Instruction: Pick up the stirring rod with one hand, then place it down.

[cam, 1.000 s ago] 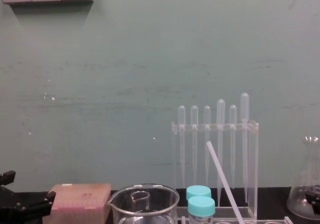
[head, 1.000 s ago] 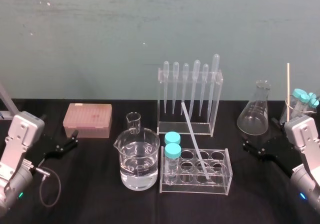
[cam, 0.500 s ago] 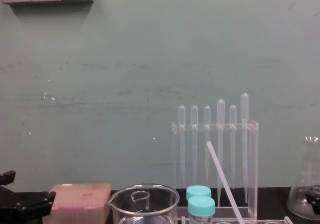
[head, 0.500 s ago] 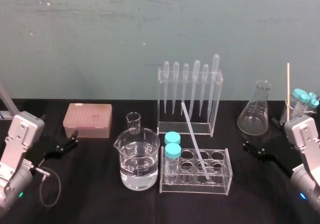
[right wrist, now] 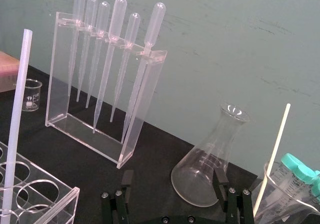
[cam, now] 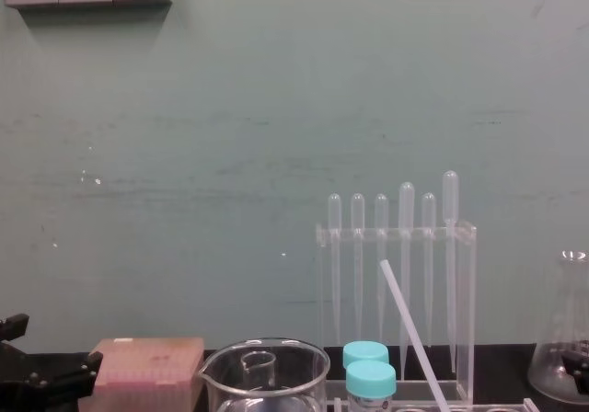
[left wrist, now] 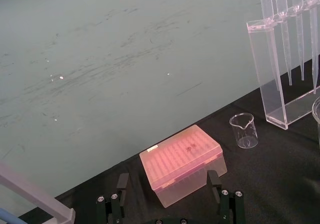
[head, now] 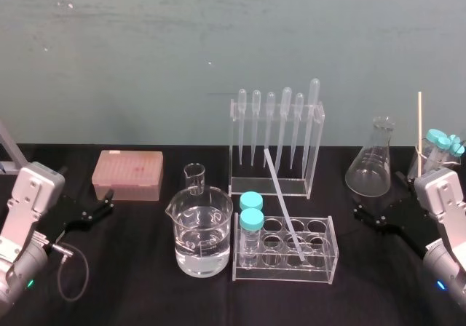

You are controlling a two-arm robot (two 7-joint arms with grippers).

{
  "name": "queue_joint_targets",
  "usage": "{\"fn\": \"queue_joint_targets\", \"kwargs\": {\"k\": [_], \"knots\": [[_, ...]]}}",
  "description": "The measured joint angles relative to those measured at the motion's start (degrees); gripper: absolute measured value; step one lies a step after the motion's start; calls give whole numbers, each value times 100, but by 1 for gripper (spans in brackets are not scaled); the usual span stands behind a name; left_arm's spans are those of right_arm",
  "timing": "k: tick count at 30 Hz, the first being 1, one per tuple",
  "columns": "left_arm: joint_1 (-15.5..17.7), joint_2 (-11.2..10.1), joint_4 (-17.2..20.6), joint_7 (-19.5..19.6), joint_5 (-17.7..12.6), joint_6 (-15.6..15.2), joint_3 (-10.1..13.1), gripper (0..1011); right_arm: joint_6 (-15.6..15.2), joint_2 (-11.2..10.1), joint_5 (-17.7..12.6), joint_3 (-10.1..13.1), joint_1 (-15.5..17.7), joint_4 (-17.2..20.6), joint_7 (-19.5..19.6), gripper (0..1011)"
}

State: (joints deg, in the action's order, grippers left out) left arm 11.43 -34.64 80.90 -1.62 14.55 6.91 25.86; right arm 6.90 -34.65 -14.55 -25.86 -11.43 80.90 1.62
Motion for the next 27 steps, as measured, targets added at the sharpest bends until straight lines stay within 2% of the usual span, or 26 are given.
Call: {"fn": "queue_joint_targets", "kwargs": {"k": [17, 20, 21, 23, 24, 27], "knots": [[0, 0, 0, 0, 0, 0, 0, 1000, -23, 5, 44, 11, -37, -22, -60, 1003], [0, 0, 0, 0, 0, 0, 0, 1000, -130, 47, -208, 103, -98, -14, -390, 1003], [0, 0, 0, 0, 0, 0, 0, 1000, -210, 87, -403, 163, -126, 11, -587, 1003], [0, 0, 0, 0, 0, 0, 0, 1000, -307, 127, -605, 212, -152, 43, -794, 1003], [0, 0, 0, 0, 0, 0, 0, 1000, -444, 172, -843, 261, -183, 81, -1029, 1003], [0, 0, 0, 0, 0, 0, 0, 1000, -741, 256, -1260, 323, -271, 161, -1502, 1003]]}}
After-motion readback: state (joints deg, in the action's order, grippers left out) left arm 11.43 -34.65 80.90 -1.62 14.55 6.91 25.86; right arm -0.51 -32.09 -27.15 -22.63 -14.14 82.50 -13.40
